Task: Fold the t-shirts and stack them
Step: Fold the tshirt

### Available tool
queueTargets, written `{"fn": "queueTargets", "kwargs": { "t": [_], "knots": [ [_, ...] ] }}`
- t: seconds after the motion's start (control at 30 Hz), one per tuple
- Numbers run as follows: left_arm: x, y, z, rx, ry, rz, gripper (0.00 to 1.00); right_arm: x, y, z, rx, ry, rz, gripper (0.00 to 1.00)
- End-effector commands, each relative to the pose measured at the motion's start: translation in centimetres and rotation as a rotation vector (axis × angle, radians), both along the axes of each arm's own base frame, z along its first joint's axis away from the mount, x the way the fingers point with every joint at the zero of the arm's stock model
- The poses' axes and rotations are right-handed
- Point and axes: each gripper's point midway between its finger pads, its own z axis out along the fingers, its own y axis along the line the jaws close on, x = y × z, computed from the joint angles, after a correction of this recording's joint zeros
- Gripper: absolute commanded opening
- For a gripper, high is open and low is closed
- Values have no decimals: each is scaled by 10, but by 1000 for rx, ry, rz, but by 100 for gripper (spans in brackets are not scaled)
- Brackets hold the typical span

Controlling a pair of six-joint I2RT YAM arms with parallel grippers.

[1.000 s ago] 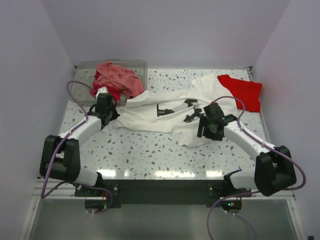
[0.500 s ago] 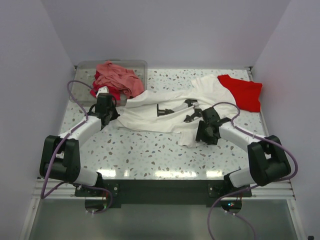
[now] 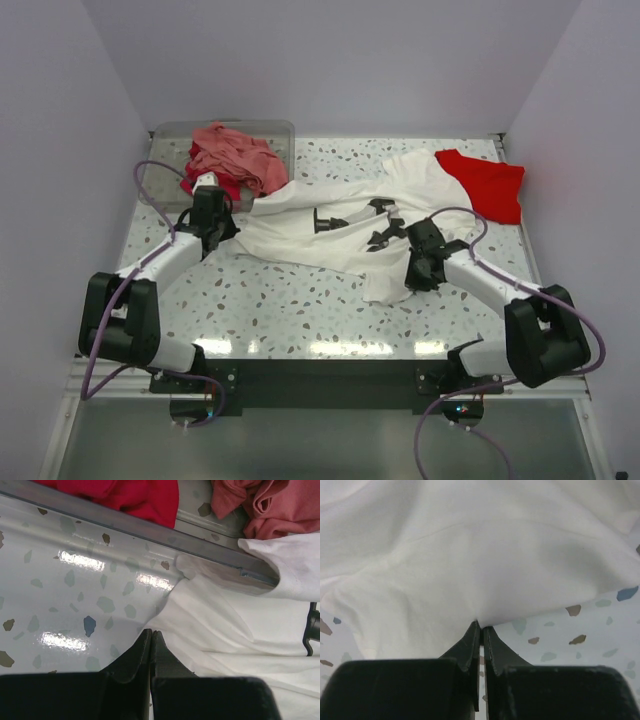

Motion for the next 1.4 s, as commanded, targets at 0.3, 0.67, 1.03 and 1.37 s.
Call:
{"fn": "queueTargets", "kwargs": {
  "t": [0.3,0.67,1.03,1.37],
  "knots": [
    [16,-6,24,-3,-65,-46,0,23,-14,50,-132,-23,63,4],
    [26,-13,22,-14,-37,-80,0,149,63,102,41,-117,169,48],
    [24,-16,17,-25,-26,-94,0,88,40,78,44,-89,130,69],
    [21,-16,16,-24,-23,-98,0,33,0,64,71,-123,23,66]
  ]
}}
